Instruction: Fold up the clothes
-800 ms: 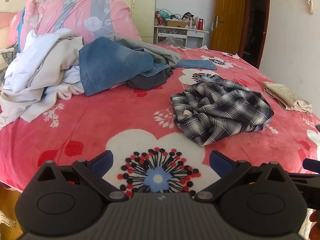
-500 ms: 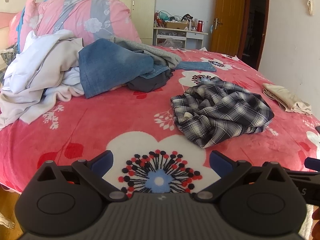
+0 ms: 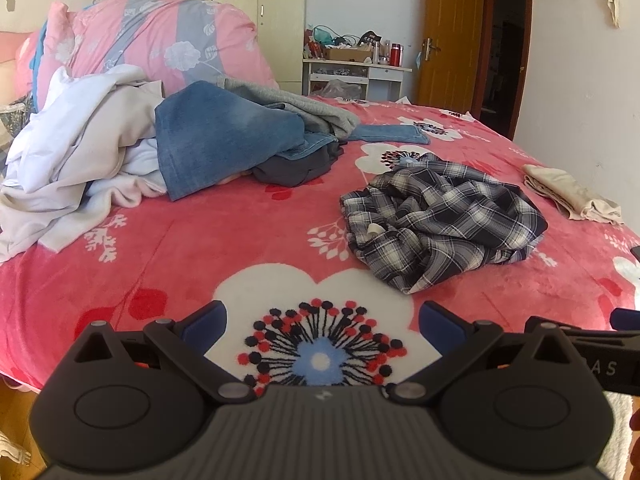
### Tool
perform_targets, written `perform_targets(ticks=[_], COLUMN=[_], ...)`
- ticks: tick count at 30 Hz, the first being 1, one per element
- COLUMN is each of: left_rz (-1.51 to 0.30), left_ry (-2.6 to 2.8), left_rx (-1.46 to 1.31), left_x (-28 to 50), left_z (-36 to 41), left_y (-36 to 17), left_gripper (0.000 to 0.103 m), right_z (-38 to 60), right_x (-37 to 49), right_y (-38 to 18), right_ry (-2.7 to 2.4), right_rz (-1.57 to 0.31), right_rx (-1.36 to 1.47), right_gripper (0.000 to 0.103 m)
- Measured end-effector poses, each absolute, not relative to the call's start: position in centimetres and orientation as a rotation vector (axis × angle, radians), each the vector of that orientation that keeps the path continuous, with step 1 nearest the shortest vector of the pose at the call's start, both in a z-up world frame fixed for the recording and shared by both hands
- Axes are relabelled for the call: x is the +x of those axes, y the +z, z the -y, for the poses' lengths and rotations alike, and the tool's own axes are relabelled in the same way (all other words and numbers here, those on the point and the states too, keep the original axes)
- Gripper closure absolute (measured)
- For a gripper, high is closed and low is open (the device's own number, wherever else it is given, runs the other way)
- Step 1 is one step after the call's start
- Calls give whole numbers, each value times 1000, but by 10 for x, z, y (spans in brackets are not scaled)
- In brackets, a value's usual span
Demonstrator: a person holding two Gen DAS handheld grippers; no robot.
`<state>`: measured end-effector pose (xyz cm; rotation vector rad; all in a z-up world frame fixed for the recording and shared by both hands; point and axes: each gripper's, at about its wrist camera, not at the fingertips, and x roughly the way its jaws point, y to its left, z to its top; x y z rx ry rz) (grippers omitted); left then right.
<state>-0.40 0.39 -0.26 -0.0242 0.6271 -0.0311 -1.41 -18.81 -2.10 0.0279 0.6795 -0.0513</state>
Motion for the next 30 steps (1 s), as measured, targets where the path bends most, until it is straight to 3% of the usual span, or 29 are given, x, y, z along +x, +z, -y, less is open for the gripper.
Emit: perform_targets(ticks=[30], left_rz=[-650], left_ry=[-9], left_rx=[-49], left_x=[-5], left_z=[-10], left_y=[-6], left_gripper=[0], right_z=[183], right_x=[-15], right_y=[-20], right_ry=[-54], right_rz=[-678], right_rx=[25], right_gripper=[1])
